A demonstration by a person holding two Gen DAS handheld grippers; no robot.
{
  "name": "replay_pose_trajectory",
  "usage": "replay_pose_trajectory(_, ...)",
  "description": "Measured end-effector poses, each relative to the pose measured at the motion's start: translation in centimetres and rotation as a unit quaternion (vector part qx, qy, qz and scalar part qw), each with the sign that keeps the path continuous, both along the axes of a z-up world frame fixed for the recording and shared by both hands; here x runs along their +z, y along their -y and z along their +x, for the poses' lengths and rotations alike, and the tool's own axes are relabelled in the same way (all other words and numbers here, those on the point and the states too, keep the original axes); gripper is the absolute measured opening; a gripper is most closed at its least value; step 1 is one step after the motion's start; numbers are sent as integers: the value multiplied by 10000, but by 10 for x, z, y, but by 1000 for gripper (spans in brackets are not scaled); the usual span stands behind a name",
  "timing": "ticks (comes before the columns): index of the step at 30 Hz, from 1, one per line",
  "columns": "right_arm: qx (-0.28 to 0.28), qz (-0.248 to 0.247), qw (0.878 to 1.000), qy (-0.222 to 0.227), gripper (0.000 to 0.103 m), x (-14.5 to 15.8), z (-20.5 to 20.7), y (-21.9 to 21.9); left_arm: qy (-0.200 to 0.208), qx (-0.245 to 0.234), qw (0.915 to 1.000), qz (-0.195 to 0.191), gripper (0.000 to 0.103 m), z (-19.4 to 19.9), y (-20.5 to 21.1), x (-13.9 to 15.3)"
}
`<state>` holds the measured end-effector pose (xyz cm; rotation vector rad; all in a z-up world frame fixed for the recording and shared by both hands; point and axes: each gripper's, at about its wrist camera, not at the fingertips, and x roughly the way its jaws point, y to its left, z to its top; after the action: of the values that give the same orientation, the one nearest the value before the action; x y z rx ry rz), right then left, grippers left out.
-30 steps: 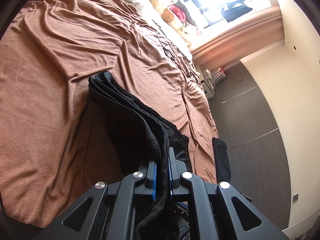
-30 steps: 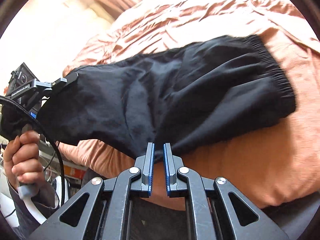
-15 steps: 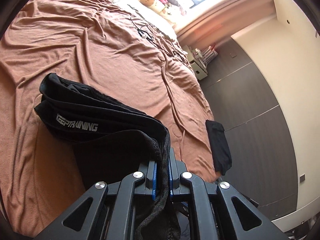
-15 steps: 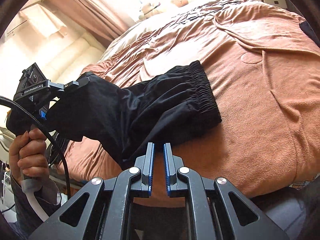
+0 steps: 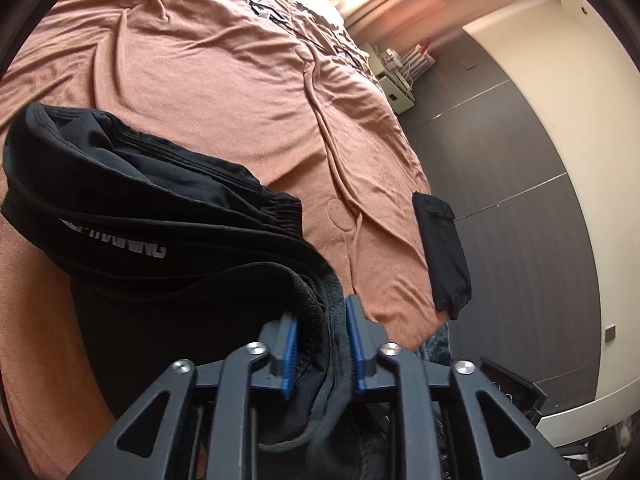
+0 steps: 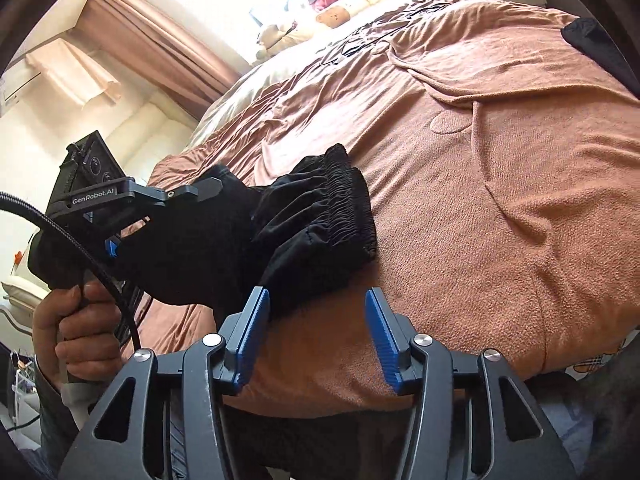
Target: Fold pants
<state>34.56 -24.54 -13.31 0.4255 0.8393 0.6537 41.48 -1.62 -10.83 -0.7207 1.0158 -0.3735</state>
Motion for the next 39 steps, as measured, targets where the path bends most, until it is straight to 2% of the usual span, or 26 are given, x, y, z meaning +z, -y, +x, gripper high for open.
replay_pose_trajectory(1,-8,12,10000,-6,52,0,1,2,-6,-40,10000,-66,55,1,4,-2)
replay_pose_trajectory(3,-27,45,10000,-10,53,1,4,7,31,-106,9998,-148,70,2,9,-3)
replay_pose_trajectory(5,-35,107,9999,-17,54,1,8,12,53,-164,9997,-190,77,1,12,-3)
replay_pose_trajectory(9,-69,198,9998,-15,59,3,18,16,76,-225,9994,-240,80,-3,9,-1)
replay_pose_trajectory(13,-13,123,9999,10,62,4,26,9,149,-101,9998,-80,93,-13,-5,1)
replay_pose_trajectory(20,96,-89,9997,-214,62,-5,47,-13,17,344,9993,131,99,-26,-46,-12)
replay_pose_trajectory(21,119,-144,9995,-238,65,-5,50,-17,-18,414,9991,131,99,-27,-52,-16)
replay_pose_trajectory(22,140,-220,9993,-261,72,-5,52,-20,-52,484,9988,109,99,-28,-59,-20)
replay_pose_trajectory(24,145,-351,9989,-265,78,-4,56,-26,-116,609,9980,76,99,-29,-70,-27)
replay_pose_trajectory(35,315,-403,9976,-460,78,-6,72,-47,-346,1024,9941,-63,99,-9,-106,-65)
replay_pose_trajectory(39,316,-577,9967,-473,78,-7,77,-53,-281,1172,9927,-27,98,5,-115,-70)
